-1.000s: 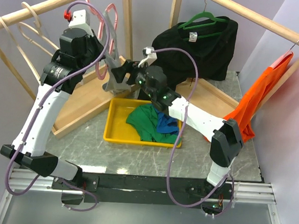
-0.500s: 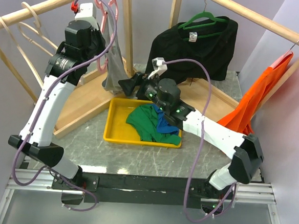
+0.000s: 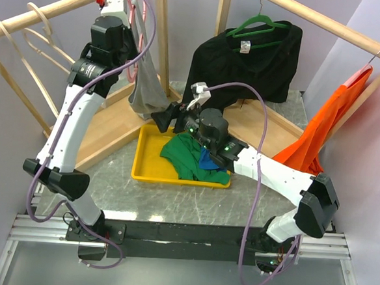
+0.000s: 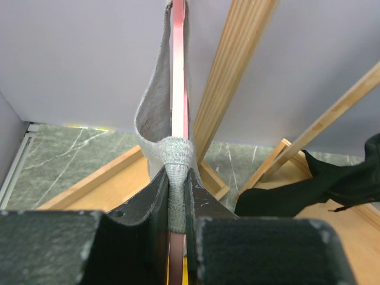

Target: Place the tank top on the hanger

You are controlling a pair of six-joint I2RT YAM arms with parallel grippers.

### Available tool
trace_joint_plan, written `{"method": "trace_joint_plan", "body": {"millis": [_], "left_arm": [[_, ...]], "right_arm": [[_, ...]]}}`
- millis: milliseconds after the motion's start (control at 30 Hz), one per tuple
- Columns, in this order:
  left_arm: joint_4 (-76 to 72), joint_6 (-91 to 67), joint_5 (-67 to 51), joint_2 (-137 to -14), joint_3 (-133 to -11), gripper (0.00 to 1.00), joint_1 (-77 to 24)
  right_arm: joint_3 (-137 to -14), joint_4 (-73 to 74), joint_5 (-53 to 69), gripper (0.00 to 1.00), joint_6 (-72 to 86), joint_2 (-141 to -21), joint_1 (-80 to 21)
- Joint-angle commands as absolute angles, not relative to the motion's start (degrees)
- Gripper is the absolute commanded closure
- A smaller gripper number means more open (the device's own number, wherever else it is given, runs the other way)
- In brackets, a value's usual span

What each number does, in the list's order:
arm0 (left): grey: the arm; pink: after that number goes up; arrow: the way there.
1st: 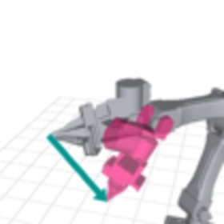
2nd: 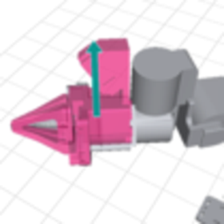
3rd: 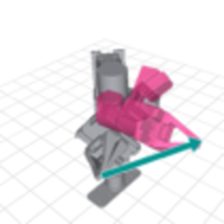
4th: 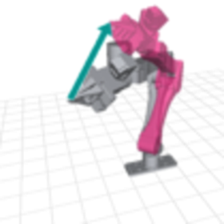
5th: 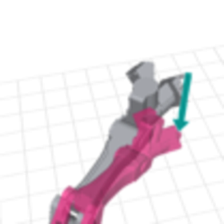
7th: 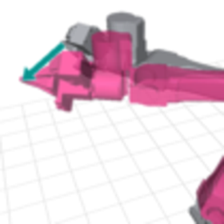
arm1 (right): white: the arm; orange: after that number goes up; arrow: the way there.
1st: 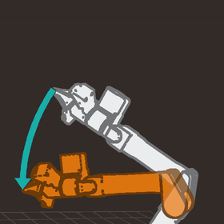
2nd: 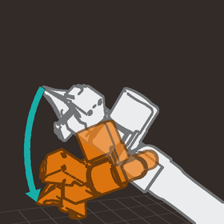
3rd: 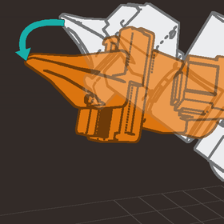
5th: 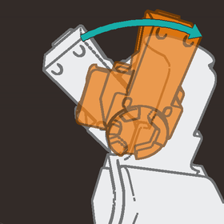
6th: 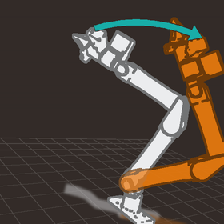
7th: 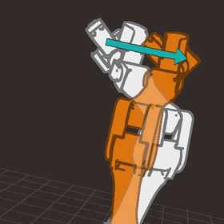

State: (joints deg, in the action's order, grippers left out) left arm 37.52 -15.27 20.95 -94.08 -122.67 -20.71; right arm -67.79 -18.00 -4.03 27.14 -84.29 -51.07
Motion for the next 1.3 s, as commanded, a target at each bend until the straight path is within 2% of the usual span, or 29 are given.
{"method": "trace_joint_plan", "body": {"millis": [0, 467, 600, 967, 1067, 1267], "left_arm": [[33.1, -13.7, 22.8, -95.4, -127.0, 0.99, -20.7], [32.1, -14.2, 23.4, -98.4, -126.2, 0.97, -20.7], [32.3, -15.1, 22.6, -98.4, -125.2, 0.89, -20.7], [32.4, -15.1, 21.5, -96.4, -123.4, 0.83, -18.6], [31.9, -15.0, 20.0, -95.5, -122.5, 0.75, -17.8], [31.6, -14.5, 17.2, -94.0, -121.9, 0.72, -16.6]], "right_arm": [[-66.8, -18.7, -6.1, 0.1, 25.5, -80.1, -52.7], [-60.0, -16.5, -12.0, 0.1, 24.0, -74.3, -55.5], [-58.4, -15.6, -13.8, 0.1, 24.1, -72.0, -55.7], [-55.7, -13.7, -14.4, 0.09, 24.5, -68.6, -56.7], [-55.4, -13.4, -14.9, 0.09, 24.8, -68.1, -57.0], [-54.8, -13.4, -15.6, 0.09, 25.0, -67.8, -57.3]]}}
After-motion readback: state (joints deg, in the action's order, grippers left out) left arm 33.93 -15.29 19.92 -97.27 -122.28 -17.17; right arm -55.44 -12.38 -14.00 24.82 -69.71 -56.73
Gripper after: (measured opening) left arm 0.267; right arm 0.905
